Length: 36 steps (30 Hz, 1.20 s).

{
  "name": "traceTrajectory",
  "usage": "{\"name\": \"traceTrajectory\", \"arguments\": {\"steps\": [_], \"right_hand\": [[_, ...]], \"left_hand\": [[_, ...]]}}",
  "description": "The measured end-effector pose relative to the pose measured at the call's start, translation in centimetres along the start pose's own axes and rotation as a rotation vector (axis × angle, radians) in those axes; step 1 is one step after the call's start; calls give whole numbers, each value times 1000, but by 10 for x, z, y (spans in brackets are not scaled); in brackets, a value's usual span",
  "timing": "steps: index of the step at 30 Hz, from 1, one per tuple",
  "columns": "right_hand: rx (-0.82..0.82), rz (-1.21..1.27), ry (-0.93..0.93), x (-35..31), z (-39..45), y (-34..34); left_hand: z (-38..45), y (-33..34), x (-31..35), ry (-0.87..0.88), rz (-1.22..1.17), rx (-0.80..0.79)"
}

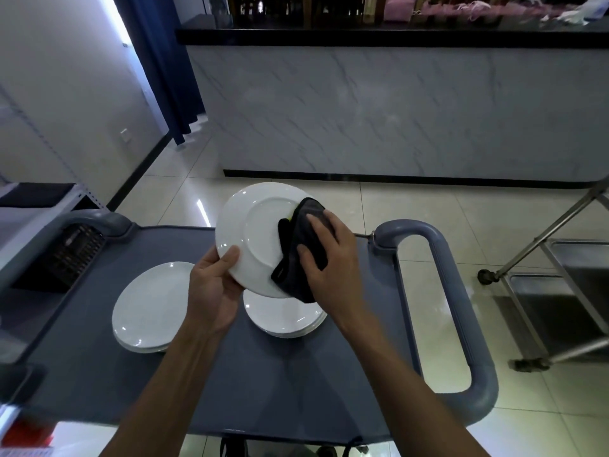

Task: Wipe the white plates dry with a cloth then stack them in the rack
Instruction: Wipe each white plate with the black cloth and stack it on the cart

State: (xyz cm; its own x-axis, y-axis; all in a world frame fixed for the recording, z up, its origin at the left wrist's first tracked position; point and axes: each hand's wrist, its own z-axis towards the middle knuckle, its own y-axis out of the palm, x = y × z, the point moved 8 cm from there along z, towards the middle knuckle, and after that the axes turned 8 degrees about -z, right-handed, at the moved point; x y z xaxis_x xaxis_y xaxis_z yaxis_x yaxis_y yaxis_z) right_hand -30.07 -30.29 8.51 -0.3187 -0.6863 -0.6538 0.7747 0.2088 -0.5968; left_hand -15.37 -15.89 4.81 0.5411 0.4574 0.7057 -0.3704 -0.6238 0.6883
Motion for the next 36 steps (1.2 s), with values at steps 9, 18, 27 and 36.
{"name": "traceTrajectory", "arguments": {"steps": [9, 18, 27, 36], "right_hand": [[-20, -227, -263, -42, -36, 17], [67, -251, -338, -21, -35, 0], [138, -111, -100, 11, 11, -23], [39, -132, -124, -4, 43, -12]], "left_hand": [[-3, 6, -6, -27, 23, 13], [-3, 7, -10, -40, 43, 28], [-4, 16, -9, -64, 116, -70], [-5, 11, -13, -94, 242, -93]]}}
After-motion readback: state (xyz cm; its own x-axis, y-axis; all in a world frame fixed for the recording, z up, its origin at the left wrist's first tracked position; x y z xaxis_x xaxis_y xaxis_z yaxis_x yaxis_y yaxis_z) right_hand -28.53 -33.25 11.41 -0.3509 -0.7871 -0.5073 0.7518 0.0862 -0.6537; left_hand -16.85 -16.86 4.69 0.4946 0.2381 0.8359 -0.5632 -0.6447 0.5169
